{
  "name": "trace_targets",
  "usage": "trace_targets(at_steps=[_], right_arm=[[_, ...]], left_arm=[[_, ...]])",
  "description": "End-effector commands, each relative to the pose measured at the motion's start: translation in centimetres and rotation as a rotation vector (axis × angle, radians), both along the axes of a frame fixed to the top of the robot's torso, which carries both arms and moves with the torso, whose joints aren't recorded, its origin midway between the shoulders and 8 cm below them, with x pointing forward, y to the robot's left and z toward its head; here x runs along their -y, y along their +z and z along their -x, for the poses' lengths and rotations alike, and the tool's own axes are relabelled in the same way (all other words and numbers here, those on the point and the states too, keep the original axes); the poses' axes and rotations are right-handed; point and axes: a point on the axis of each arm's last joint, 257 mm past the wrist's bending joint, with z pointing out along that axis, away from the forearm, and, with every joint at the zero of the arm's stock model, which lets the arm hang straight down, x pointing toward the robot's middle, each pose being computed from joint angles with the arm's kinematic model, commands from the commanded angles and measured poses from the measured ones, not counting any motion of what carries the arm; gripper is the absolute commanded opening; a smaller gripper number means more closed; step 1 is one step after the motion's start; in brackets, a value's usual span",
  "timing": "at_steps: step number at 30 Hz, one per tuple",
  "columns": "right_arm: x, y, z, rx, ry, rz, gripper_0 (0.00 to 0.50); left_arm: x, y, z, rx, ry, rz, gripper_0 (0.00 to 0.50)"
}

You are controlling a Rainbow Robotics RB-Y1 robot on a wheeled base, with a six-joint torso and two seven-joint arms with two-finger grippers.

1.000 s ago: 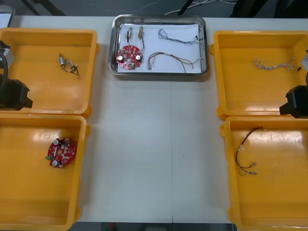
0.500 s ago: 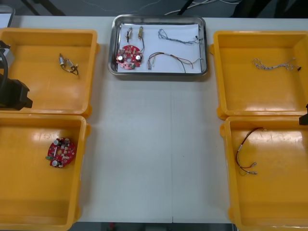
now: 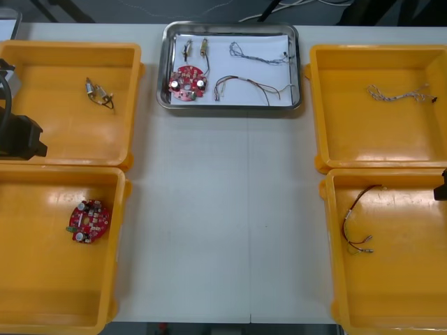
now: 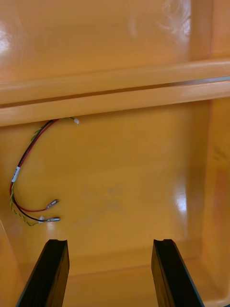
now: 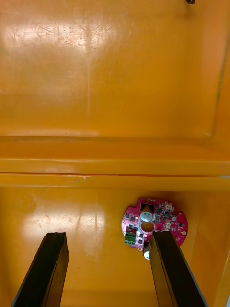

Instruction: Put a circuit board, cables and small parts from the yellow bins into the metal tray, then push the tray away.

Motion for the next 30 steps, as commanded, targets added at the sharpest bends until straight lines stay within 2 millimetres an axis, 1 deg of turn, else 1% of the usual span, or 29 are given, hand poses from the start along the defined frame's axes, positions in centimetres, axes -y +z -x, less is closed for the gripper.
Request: trace_targets(at_steps=[1, 9, 17, 30], right_arm=[[0.3, 0.4, 0.6, 0.029, -0.007, 0.003, 0.500], [-0.1, -0.1, 0.3, 0.043, -0.020, -0.021, 0.500], [-0.4, 0.3, -0.4, 0.069, -0.024, -0.022, 0.500], [-1.5, 0.5, -0.8, 0.071, 0.055, -0.017, 0.500]], left_arm=[[-0.6, 0.7, 0.4, 0.012, -0.040, -0.049, 0.500], [-0.6, 0.7, 0.4, 0.012, -0.040, -0.049, 0.500], [-0.6, 0.7, 0.4, 0.012, -0.040, -0.049, 0.500], [-0.6, 0.7, 0.4, 0.012, -0.040, -0.049, 0.500]])
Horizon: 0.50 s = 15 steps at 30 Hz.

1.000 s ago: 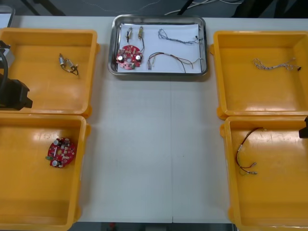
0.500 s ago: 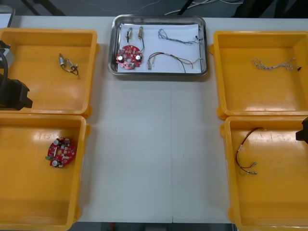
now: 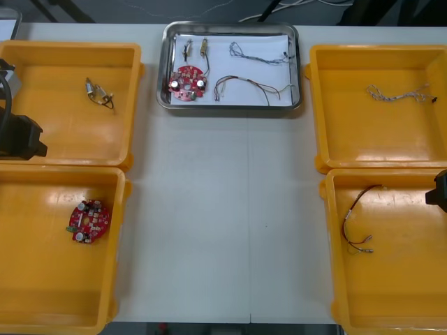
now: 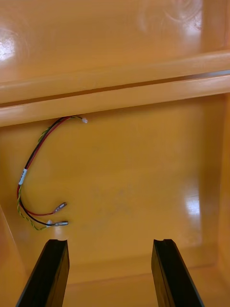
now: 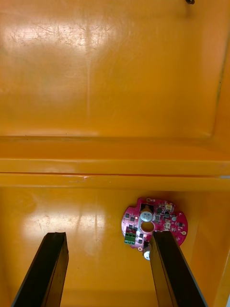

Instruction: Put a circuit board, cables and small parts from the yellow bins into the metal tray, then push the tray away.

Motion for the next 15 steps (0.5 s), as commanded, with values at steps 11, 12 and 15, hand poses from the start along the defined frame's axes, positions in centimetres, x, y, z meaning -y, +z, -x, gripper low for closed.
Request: trace_targets(at_steps=[11, 12, 15], right_arm=[[-1.00, 1.78, -1.04, 0.060, 0.094, 0.023, 0.500], [-0.98, 1.73, -1.00, 0.058, 0.095, 0.024, 0.500], [-0.98, 1.71, -0.99, 0.057, 0.099, 0.027, 0.500]], left_arm=[[-0.64, 0.68, 0.35, 0.012, -0.040, -0.049, 0.500], [-0.64, 0.68, 0.35, 0.012, -0.040, -0.049, 0.500], [-0.64, 0.68, 0.35, 0.012, -0.040, -0.049, 0.500]])
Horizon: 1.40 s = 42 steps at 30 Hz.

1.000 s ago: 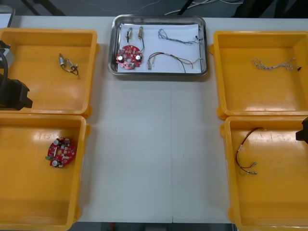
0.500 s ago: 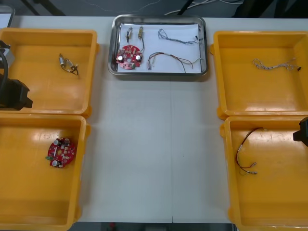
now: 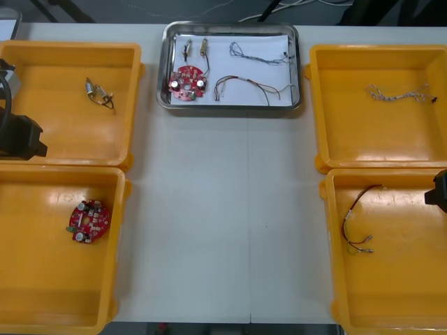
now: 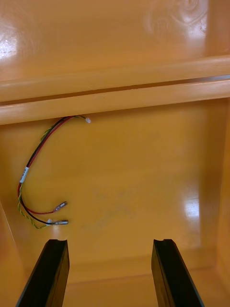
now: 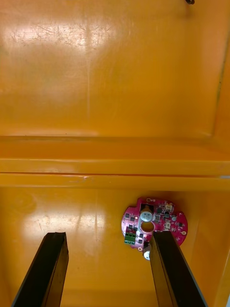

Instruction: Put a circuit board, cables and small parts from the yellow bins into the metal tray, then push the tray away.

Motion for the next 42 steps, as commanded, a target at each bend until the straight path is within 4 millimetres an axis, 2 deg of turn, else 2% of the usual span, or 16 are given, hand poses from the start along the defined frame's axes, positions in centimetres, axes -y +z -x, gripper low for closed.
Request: trace_targets(at_steps=[1, 42], right_arm=[[-0.81, 1.68, -0.93, 0.057, 0.076, 0.022, 0.500], [-0.81, 1.68, -0.93, 0.057, 0.076, 0.022, 0.500]], left_arm=[[-0.64, 0.68, 0.35, 0.012, -0.040, -0.049, 0.500], [-0.64, 0.68, 0.35, 0.012, -0.040, -0.049, 0.500]])
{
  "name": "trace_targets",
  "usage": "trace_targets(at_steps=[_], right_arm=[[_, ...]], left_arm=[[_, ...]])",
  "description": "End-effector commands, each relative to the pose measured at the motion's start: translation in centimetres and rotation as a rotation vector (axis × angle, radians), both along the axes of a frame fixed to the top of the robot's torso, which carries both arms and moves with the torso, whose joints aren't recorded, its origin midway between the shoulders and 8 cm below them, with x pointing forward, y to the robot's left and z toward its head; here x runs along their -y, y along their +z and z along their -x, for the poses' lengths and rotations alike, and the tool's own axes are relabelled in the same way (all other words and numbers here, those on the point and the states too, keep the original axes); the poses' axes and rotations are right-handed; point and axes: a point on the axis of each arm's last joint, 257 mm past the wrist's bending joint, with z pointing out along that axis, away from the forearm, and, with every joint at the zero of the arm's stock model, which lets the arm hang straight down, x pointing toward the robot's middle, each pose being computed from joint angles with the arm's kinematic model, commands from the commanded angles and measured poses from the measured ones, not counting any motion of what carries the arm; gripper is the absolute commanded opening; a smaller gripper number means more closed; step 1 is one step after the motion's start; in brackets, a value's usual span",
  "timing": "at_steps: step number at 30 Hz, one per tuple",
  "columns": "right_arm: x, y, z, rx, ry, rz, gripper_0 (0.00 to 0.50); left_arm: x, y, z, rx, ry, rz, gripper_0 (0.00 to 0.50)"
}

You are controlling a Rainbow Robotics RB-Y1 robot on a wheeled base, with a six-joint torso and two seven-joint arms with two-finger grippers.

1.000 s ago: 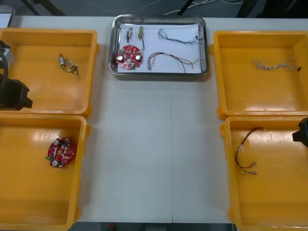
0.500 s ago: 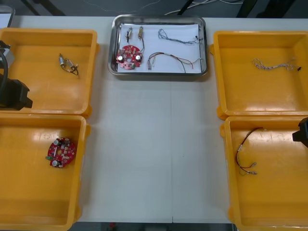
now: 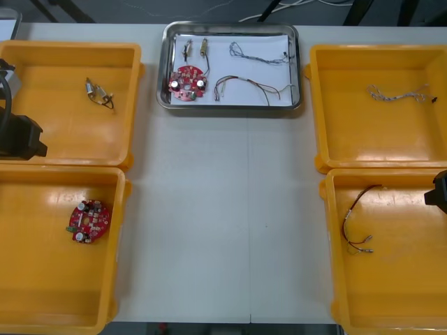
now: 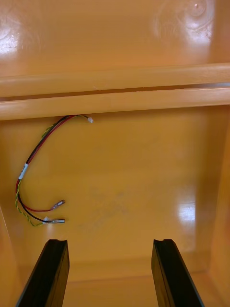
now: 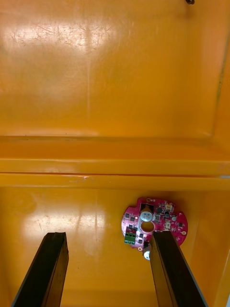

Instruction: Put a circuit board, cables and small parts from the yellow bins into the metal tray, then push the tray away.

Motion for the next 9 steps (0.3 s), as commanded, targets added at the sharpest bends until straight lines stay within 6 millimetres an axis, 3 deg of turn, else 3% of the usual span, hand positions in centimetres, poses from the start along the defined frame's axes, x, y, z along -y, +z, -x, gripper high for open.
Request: trace_targets(at_steps=[1, 9], right_arm=[[-0.79, 1.65, -0.88, 0.057, 0.032, -0.001, 0.500], [-0.79, 1.65, -0.88, 0.057, 0.032, -0.001, 0.500]], left_arm=[[-0.64, 0.68, 0.35, 0.012, -0.040, -0.049, 0.500], [-0.64, 0.68, 0.35, 0.012, -0.040, -0.049, 0.500]])
